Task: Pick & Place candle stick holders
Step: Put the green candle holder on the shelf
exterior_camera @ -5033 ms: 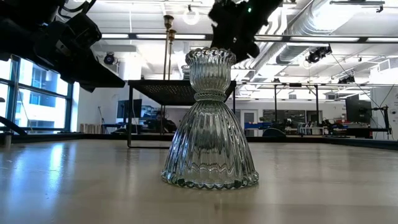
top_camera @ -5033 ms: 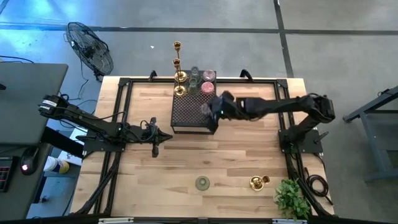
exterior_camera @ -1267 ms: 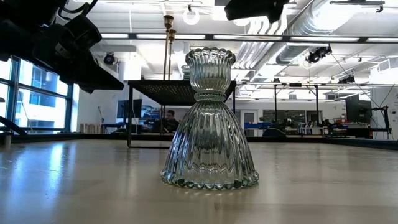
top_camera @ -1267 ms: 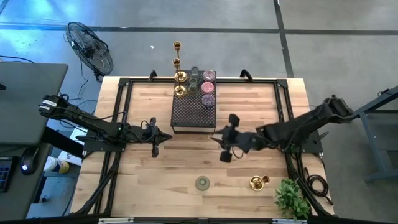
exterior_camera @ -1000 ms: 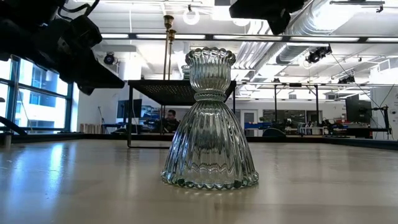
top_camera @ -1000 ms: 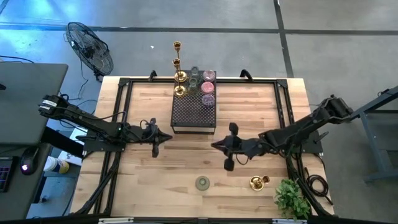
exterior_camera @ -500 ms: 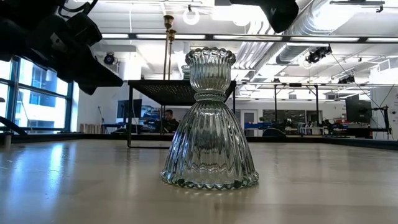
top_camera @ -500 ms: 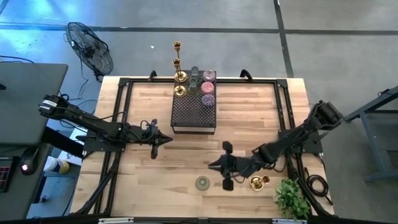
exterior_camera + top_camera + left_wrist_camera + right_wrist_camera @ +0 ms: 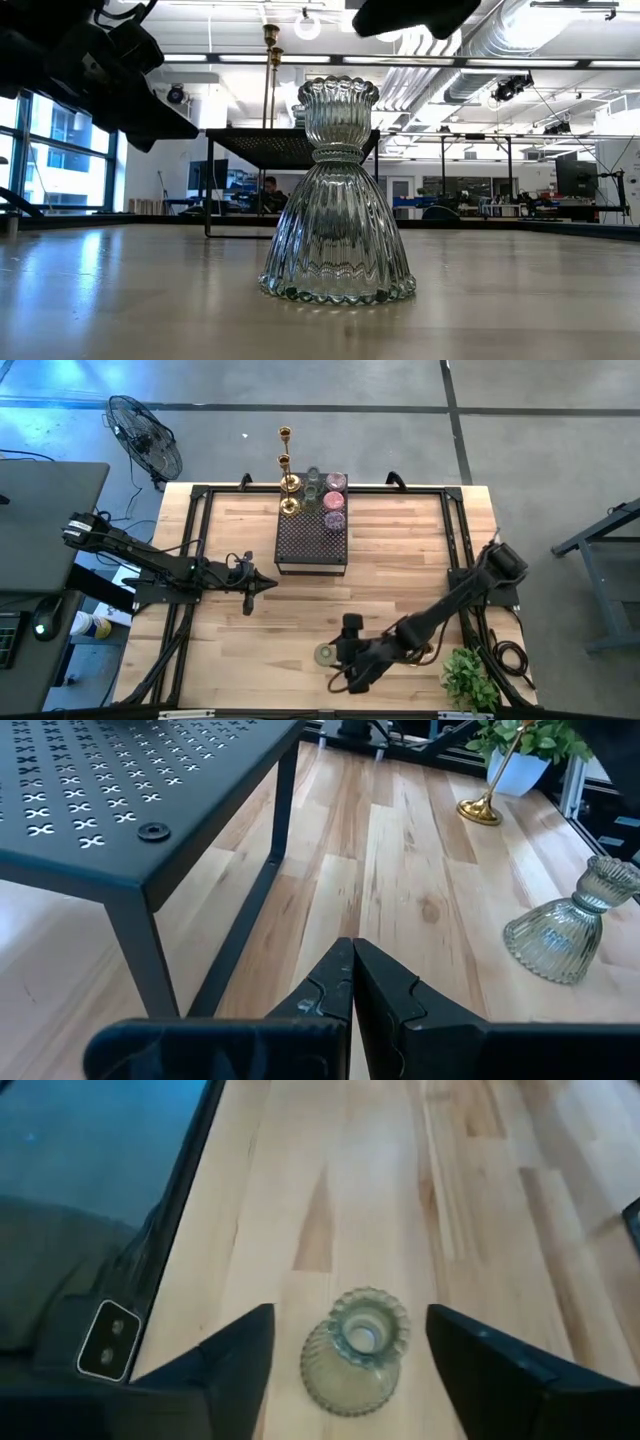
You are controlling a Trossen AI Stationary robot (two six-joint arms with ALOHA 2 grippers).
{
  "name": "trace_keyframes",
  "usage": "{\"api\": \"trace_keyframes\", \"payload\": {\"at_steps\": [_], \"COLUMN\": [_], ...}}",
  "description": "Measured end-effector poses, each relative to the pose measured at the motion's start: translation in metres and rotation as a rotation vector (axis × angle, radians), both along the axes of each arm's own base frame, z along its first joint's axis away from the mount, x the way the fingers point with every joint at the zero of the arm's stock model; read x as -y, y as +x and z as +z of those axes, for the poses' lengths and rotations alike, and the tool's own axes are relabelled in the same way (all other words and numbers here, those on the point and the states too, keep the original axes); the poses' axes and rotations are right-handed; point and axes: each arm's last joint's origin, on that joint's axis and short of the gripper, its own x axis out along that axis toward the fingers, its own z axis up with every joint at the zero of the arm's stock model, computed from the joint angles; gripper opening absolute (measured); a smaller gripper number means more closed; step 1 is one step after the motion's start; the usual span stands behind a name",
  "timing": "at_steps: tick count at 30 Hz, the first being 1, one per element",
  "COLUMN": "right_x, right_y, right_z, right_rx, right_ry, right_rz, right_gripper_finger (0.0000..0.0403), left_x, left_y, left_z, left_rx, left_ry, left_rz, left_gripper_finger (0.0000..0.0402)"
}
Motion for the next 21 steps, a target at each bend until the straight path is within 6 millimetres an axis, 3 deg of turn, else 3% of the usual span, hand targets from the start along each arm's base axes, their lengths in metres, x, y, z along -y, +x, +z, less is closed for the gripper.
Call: {"api": "trace_keyframes", "payload": {"at_steps": [4, 10, 17, 21], "right_x": [-0.007, 0.0, 0.007, 0.007], "right_y": [0.014, 0.033, 0.037, 0.038], "right_z": [-0.011, -0.027, -0.032, -0.034], "right_rx": [-0.068, -0.126, -0.161, -0.163], "right_ry": [-0.039, -0.027, -0.031, -0.034], "right_rz": [-0.006, -0.019, 0.014, 0.017], "right_gripper_finger": [0.0279, 0.0295, 0.0287, 0.0261], "left_x": [0.0, 0.0, 0.0, -0.001], "left_y": [0.0, 0.0, 0.0, 0.0], "left_z": [0.0, 0.0, 0.0, 0.0], "left_rx": [0.0, 0.0, -0.001, 0.0], "left_ry": [0.014, 0.014, 0.025, 0.026], "left_rz": [-0.004, -0.004, 0.005, 0.008], "left_gripper_finger": [0.0002, 0.0002, 0.0002, 0.0002]}}
